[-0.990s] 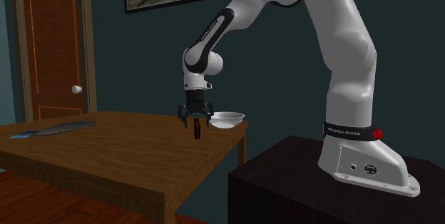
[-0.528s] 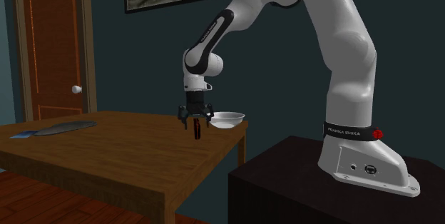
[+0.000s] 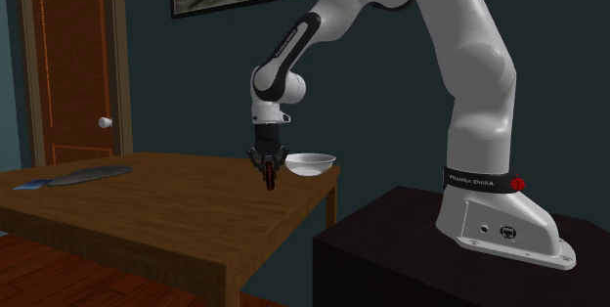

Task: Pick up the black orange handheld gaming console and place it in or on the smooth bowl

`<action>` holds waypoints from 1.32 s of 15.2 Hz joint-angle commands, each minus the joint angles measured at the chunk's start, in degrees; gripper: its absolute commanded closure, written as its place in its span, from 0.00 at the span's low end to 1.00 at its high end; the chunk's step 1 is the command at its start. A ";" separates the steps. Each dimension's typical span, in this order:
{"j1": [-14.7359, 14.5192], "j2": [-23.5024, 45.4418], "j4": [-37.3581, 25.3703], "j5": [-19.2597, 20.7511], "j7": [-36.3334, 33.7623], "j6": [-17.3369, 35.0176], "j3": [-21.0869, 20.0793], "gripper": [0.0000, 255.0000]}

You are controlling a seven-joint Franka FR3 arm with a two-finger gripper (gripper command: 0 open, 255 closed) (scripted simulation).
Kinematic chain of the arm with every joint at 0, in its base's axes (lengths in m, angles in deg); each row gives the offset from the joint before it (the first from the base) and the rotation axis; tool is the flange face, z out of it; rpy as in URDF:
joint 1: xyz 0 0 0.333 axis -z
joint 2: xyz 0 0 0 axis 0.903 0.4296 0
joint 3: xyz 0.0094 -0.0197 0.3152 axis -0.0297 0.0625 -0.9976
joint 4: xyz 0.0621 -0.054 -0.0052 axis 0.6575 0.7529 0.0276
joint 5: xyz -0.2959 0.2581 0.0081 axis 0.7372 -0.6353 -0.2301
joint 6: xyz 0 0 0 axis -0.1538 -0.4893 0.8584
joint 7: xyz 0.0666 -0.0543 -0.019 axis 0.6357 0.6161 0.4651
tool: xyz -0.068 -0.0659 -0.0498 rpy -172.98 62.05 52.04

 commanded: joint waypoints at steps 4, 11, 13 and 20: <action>0.12 -1.03 0.05 -0.42 0.23 -1.42 -0.21 1.00; 0.60 -5.17 -0.46 -1.64 0.82 -5.98 -0.81 1.00; 0.72 -6.28 -0.72 -1.97 0.97 -7.32 -0.94 1.00; 1.04 -9.87 -2.03 -3.00 1.45 -12.12 -1.27 1.00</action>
